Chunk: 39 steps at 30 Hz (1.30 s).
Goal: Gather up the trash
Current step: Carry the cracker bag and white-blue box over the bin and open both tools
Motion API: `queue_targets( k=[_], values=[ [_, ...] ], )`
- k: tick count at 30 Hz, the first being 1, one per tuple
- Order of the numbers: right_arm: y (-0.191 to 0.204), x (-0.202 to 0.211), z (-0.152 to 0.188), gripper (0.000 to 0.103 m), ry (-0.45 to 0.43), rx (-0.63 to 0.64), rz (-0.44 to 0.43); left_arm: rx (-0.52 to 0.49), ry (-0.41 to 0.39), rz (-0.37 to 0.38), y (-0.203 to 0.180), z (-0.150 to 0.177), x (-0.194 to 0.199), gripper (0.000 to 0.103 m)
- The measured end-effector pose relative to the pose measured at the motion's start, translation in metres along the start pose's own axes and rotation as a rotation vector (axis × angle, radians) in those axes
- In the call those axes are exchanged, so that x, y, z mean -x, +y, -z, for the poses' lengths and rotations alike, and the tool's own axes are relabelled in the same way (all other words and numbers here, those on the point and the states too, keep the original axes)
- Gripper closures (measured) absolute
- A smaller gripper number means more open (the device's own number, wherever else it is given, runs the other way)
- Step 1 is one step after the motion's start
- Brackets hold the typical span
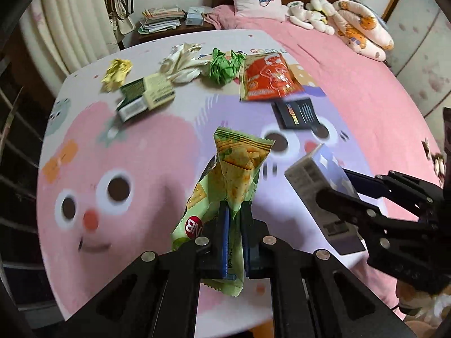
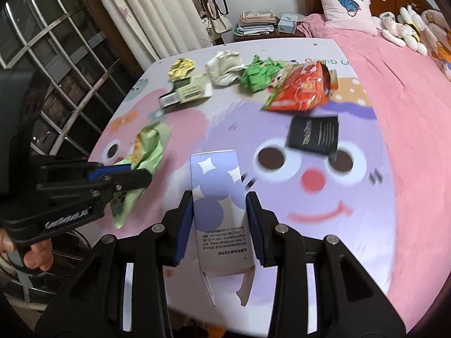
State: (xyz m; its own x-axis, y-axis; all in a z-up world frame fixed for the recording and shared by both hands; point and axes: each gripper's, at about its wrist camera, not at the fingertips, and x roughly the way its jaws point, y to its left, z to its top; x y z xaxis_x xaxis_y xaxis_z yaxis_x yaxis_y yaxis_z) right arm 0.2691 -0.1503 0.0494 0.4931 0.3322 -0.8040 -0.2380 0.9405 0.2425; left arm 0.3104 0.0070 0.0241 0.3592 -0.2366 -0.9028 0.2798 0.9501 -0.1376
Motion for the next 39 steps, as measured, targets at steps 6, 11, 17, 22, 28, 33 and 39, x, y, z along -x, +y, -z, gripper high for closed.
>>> queue_targets(
  k=[6,11,17,22,28,33,39],
  values=[
    [0.059,0.026,0.067,0.069,-0.004,-0.046,0.014,-0.019,-0.030,0.023,0.010,0.092,0.053,0.096],
    [0.106,0.041,0.127,0.069,0.004,-0.057,0.035,-0.044,-0.039,0.037,0.021,0.162,0.076,0.096],
    [0.147,0.045,0.198,0.069,0.064,-0.075,0.034,-0.068,-0.004,0.034,0.027,0.238,0.085,0.096],
    [0.161,0.033,0.244,0.069,0.141,-0.086,0.031,-0.054,0.056,0.051,0.028,0.284,0.074,0.096],
    [0.157,0.002,0.294,0.069,0.225,-0.128,0.033,-0.020,0.137,0.070,0.026,0.330,0.033,0.096],
    [0.133,-0.046,0.333,0.069,0.277,-0.190,0.046,0.003,0.184,0.059,0.028,0.357,-0.026,0.095],
    [0.095,-0.119,0.378,0.069,0.332,-0.256,0.070,0.026,0.221,0.042,0.034,0.386,-0.113,0.095]
  ],
)
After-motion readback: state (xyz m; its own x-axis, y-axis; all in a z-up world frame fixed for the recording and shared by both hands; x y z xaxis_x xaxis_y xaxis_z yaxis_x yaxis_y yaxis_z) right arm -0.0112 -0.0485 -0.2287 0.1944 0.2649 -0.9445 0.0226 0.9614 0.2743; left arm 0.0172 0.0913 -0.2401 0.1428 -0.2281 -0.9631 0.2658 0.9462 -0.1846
